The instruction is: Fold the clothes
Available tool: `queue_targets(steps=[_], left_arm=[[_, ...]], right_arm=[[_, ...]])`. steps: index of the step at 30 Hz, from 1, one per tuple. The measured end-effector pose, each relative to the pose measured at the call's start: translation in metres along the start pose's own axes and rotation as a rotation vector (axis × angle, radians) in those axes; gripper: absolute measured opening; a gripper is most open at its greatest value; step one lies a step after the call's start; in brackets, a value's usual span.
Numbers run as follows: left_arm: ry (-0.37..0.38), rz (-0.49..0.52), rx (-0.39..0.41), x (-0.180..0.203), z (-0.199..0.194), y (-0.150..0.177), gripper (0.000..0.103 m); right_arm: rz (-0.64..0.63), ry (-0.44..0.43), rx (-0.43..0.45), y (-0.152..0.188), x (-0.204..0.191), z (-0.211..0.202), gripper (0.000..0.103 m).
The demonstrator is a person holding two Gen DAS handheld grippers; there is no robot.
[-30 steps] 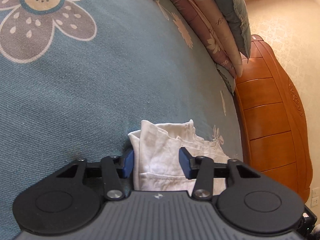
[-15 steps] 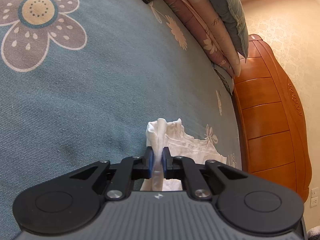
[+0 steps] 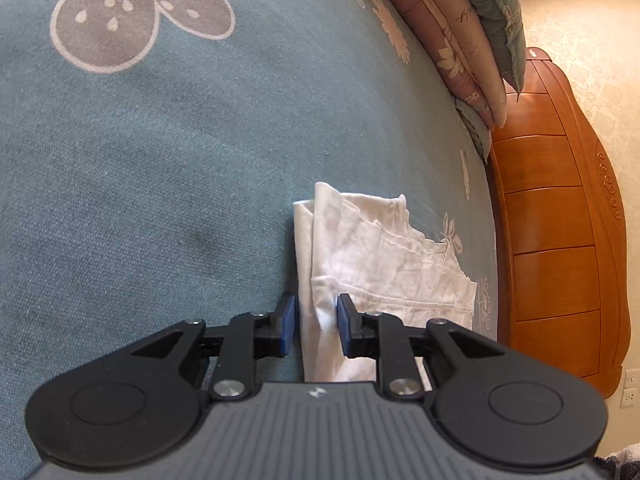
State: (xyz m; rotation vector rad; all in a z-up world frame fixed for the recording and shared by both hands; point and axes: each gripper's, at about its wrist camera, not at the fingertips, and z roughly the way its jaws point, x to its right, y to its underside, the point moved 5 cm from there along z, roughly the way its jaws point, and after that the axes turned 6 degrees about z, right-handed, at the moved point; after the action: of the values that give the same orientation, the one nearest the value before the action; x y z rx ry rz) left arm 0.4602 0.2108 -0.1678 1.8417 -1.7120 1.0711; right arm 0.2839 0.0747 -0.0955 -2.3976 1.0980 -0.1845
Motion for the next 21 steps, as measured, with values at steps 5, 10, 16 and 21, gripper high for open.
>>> queue_targets(steps=[5, 10, 16, 21], left_arm=[[0.027, -0.002, 0.031, -0.004, 0.003, 0.004, 0.026], [0.05, 0.021, 0.05, -0.001, 0.015, -0.016, 0.027], [0.125, 0.004, 0.013, -0.004, 0.027, -0.024, 0.029], [0.101, 0.06, -0.007, -0.001, 0.026, -0.026, 0.021]], right_arm=[[0.038, 0.022, 0.0, 0.001, 0.01, 0.0, 0.093], [0.066, 0.03, -0.002, 0.003, 0.016, -0.002, 0.093], [0.06, 0.035, 0.018, -0.005, 0.015, 0.003, 0.094], [0.043, 0.047, 0.026, -0.013, 0.012, 0.008, 0.094]])
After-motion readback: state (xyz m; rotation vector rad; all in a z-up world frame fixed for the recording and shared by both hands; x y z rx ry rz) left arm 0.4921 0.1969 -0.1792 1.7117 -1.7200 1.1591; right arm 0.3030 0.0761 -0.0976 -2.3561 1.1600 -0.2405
